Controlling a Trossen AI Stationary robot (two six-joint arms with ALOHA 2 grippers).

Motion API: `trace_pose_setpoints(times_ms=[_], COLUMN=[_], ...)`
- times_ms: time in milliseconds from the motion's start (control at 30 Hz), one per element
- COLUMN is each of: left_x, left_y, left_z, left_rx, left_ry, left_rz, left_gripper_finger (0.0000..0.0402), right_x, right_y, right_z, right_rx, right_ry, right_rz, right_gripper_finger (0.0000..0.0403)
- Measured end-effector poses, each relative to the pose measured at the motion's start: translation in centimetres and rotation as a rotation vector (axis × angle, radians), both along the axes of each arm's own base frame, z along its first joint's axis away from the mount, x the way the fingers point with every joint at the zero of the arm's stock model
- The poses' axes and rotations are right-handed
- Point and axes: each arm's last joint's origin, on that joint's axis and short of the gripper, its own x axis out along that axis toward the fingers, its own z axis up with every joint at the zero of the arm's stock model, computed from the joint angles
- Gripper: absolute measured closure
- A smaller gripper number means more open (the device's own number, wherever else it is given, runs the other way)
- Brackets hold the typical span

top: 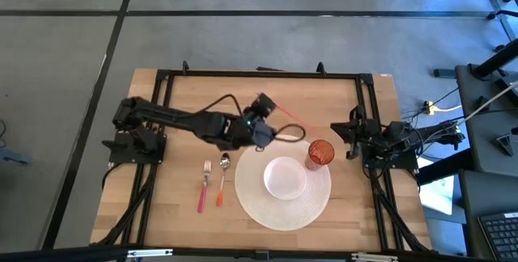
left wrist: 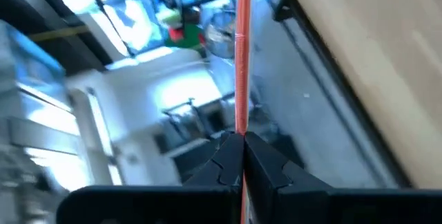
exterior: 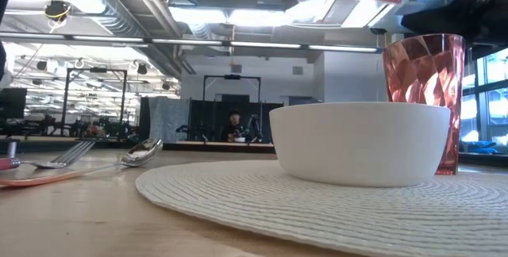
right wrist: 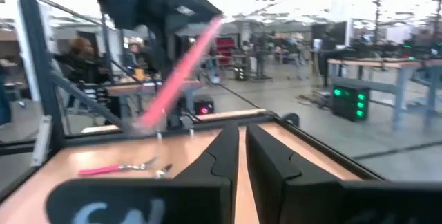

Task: Pick & Place Utensil
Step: Put the orange straw into the orange cup on the white mat

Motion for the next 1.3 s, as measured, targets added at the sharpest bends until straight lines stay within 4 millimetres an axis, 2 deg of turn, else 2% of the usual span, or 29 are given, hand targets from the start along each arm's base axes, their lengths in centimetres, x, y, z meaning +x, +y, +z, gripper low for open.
trace_pose_setpoints(times_ms=[167,267,500,700,1167,1300], left_x=[1.2,1.7,4.2,5.9,6.9,7.1], left_y=[-1.6,-1.8,-0.2,0.8,0.2,0.1], left_z=[-0.4,-0.8,-2.1,-4.3,-5.1,-5.5], left_rx=[0.097,0.126,0.159,0.19,0.273,0.247], left_ry=[0.068,0.128,0.163,0.25,0.347,0.331], left_rz=[-0.071,-0.122,-0.196,-0.257,-0.446,-0.456], left_gripper_finger=[0.0399,0.0399,0.04,0.04,0.0398,0.0385], right_x=[0.0,0.0,0.0,0.0,0.0,0.0], right_y=[-0.1,-0.1,-0.1,-0.1,-0.2,-0.2], right_z=[-0.2,-0.2,-0.2,-0.2,-0.3,-0.3], right_rx=[0.003,0.0,0.0,-0.004,-0.003,-0.001], right_ry=[0.023,0.024,0.023,0.024,0.033,0.033], right_rz=[-0.043,-0.044,-0.044,-0.046,-0.079,-0.078], right_gripper_finger=[0.0372,0.0372,0.0372,0.0373,0.0373,0.0373])
